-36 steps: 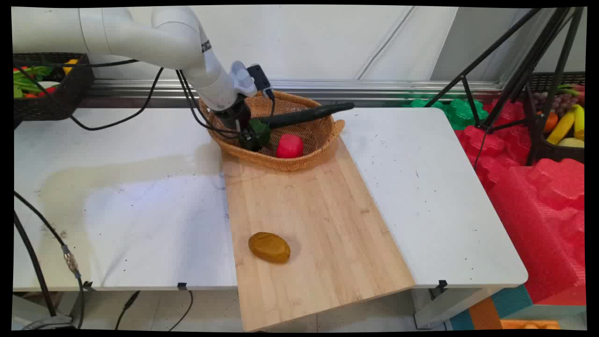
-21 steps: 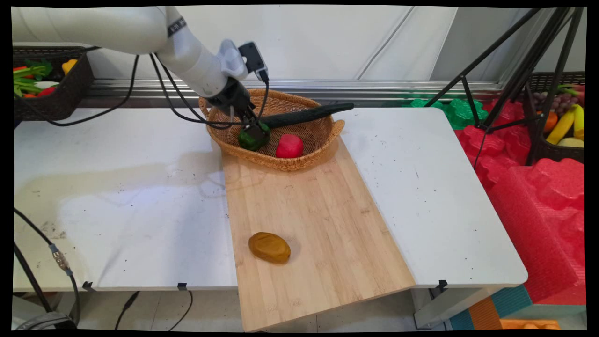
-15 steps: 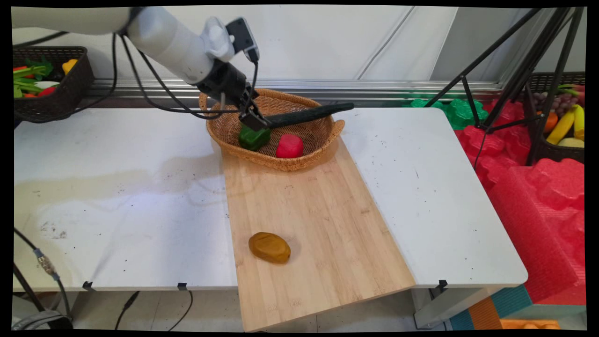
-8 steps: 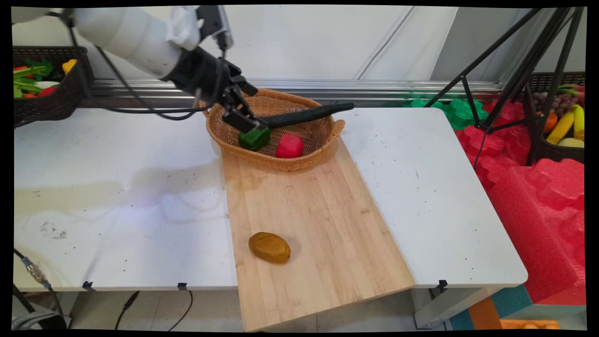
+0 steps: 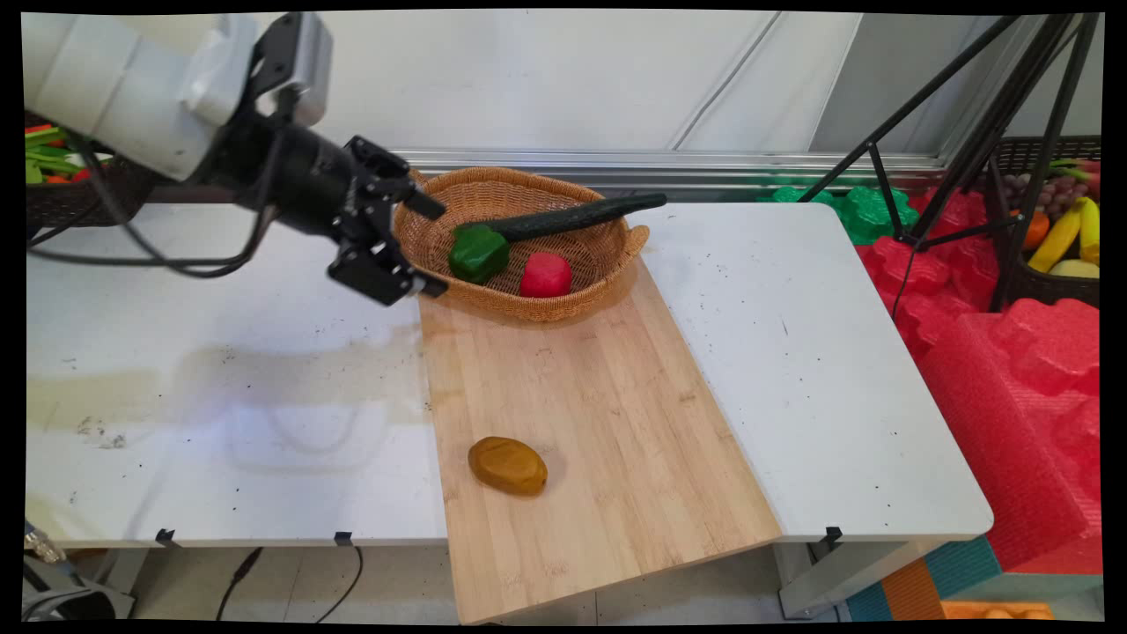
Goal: Pick up the potato from the cutting board
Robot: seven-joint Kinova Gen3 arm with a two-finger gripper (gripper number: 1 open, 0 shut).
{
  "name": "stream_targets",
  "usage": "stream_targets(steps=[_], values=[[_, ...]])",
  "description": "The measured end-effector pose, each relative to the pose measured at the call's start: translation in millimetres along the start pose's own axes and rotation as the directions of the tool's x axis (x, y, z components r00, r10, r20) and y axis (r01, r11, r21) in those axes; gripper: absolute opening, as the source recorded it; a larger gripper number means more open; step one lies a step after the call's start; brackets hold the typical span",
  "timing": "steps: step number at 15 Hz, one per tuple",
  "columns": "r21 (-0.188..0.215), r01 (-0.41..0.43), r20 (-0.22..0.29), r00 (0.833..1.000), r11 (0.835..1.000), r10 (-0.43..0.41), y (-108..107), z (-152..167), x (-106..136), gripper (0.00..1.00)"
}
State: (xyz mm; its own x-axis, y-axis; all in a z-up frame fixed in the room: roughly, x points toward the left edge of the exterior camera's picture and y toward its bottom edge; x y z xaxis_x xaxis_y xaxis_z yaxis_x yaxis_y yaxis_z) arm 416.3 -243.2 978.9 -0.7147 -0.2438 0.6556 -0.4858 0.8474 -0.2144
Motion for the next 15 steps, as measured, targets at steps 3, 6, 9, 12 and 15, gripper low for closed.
stream_targets(steps=[3, 6, 9, 12, 15], values=[[-0.055, -0.035, -0.005, 0.999, 0.998, 0.035, 17, -10, -6, 1.0], [-0.121, -0.081, -0.006, 0.997, 0.989, 0.081, 33, -13, -7, 1.0], [-0.183, -0.142, 0.002, 0.989, 0.973, 0.145, 46, -9, -2, 1.0], [-0.235, -0.185, 0.033, 0.98, 0.954, 0.198, 59, 6, 12, 1.0], [-0.257, -0.182, 0.086, 0.974, 0.949, 0.21, 69, 27, 29, 1.0]])
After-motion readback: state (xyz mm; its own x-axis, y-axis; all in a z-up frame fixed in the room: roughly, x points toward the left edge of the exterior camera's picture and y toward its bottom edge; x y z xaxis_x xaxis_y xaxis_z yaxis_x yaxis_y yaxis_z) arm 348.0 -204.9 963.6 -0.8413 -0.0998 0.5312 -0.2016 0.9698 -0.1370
